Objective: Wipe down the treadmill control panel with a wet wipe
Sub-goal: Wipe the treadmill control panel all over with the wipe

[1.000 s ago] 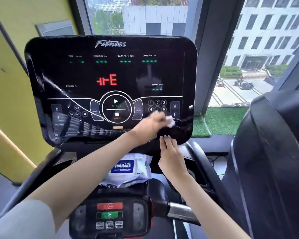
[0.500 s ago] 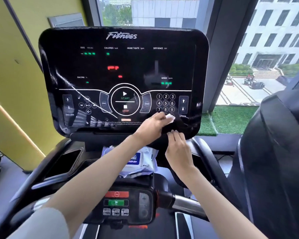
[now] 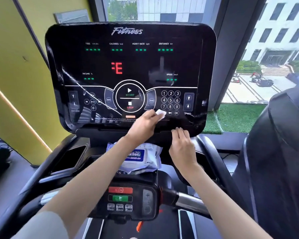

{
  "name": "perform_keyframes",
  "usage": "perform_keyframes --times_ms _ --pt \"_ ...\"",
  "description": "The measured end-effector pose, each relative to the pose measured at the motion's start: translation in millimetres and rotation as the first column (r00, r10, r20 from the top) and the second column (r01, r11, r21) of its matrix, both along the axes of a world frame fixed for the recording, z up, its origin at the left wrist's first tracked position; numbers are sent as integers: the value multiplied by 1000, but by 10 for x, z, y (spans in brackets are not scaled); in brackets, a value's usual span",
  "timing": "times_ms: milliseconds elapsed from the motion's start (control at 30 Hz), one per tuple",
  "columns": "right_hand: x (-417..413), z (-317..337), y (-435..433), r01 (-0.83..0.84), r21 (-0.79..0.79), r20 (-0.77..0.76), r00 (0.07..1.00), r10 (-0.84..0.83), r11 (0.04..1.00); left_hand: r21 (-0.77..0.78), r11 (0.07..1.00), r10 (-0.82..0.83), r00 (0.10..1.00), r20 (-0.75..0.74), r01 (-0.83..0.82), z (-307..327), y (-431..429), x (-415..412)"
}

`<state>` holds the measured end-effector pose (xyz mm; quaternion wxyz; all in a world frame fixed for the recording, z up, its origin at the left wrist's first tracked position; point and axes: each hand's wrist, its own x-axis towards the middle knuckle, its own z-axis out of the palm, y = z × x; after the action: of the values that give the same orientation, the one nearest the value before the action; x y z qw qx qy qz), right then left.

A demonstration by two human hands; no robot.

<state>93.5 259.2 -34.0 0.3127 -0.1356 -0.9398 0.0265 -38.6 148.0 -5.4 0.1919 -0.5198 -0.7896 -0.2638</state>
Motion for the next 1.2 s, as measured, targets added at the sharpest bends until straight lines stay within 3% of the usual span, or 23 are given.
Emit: perform_keyframes --times_ms 200,433,567,767,933,1033,1133,1200 --pt "-26 -36 -26 2 -40 -46 999 -4 999 201 938 271 959 79 -282 -87 -576 -178" --pt "-21 -8 -67 -9 -143 -30 1000 5 990 44 995 84 995 59 -87 -33 13 33" --pt "-111 60 -256 4 -157 0 1000 -4 988 88 981 168 984 67 -173 31 -579 -214" --pt "-398 139 -721 -198 -16 12 980 198 980 199 916 333 937 110 -349 71 -1187 -566" --pt "-640 133 -1032 -282 -53 18 959 284 958 51 992 115 992 50 -117 59 -822 -406" --pt "-760 135 -1183 -282 -115 26 958 287 953 24 994 101 993 64 -103 113 -1219 -644" --pt "-848 114 -1342 -283 -132 25 957 289 950 143 949 267 957 116 -282 140 -1789 -931" --pt "-904 111 -1442 -283 -141 21 957 289 949 257 864 386 897 216 -434 152 -1957 -1010"
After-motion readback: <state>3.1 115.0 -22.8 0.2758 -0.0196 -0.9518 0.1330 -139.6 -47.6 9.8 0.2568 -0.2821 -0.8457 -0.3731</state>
